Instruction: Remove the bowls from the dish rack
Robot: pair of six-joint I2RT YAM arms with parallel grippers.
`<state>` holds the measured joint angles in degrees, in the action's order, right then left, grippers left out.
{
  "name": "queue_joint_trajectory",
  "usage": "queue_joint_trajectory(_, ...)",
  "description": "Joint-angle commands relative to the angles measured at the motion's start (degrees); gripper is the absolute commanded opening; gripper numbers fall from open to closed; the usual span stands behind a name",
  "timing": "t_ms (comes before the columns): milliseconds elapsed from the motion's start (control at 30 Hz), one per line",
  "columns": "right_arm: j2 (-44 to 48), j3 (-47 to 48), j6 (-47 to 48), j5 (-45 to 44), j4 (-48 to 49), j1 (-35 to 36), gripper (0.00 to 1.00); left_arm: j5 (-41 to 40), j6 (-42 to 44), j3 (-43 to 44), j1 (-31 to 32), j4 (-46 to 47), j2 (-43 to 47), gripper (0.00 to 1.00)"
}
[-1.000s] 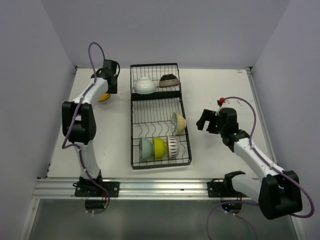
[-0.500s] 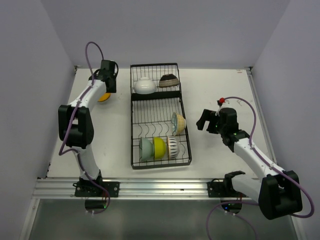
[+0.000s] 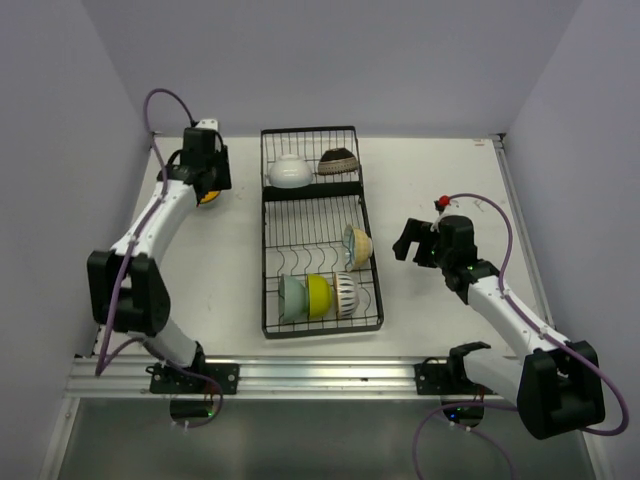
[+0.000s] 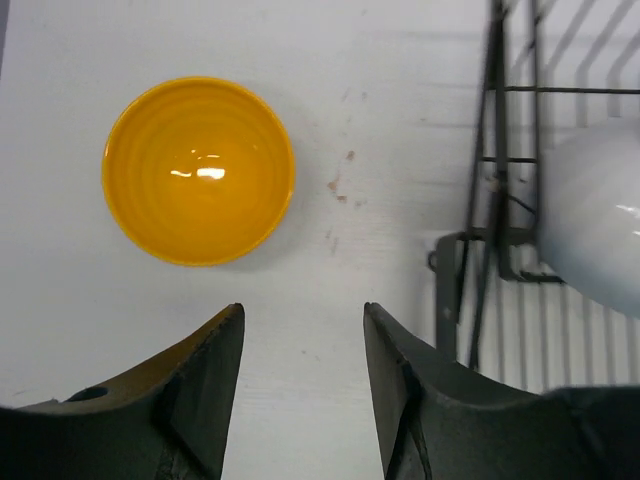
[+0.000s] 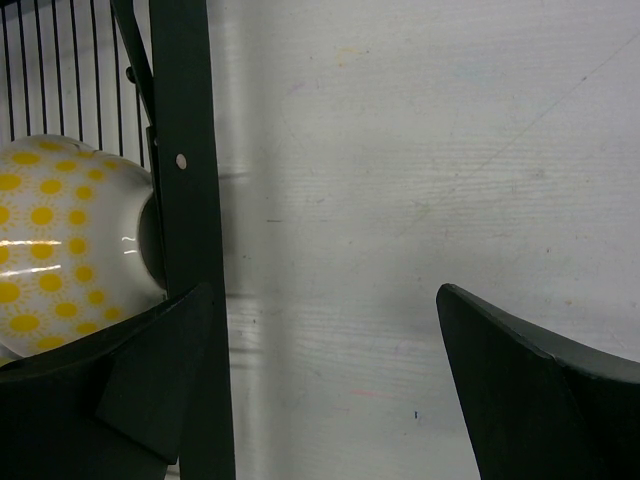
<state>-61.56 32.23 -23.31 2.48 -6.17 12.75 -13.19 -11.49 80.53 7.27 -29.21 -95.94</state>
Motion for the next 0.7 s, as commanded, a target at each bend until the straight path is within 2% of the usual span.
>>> queue_joint_trajectory(0, -0.23, 2.05, 0.55, -0.64, 0.99, 0.34, 0.98, 9.65, -3.1, -6.59, 1.34, 7.66, 15.56, 0.56)
queue_joint_trajectory(133, -0.23, 2.14, 0.46, -0.2, 0.99, 0.25, 0.99, 22.47, -6.61, -16.0, 5.99, 13.72, 23.51, 0.7)
queue_joint_trajectory(233, -0.23, 1.96, 0.46, -0.02, 1.16, 0.34, 0.98, 27.58, -10.65, -22.42, 11.25, 19.16, 25.8, 0.78)
queue_joint_trajectory(300, -0.05, 1.96, 0.37, 0.16, 1.25, 0.26, 0.99, 29.53, -14.5, -25.67, 13.64, 22.43, 25.72, 0.79)
queue_joint_trajectory(500, 0.39, 1.7, 0.02, -0.28, 1.16, 0.34, 0.99, 29.71, -23.21, -31.4, 22.43, 43.32, 23.53, 0.78)
queue_joint_trajectory(667, 0.74, 1.52, -0.24, -0.55, 1.34, 0.26, 0.99, 30.33, -25.16, -27.2, 28.41, 46.26, 15.71, 0.77)
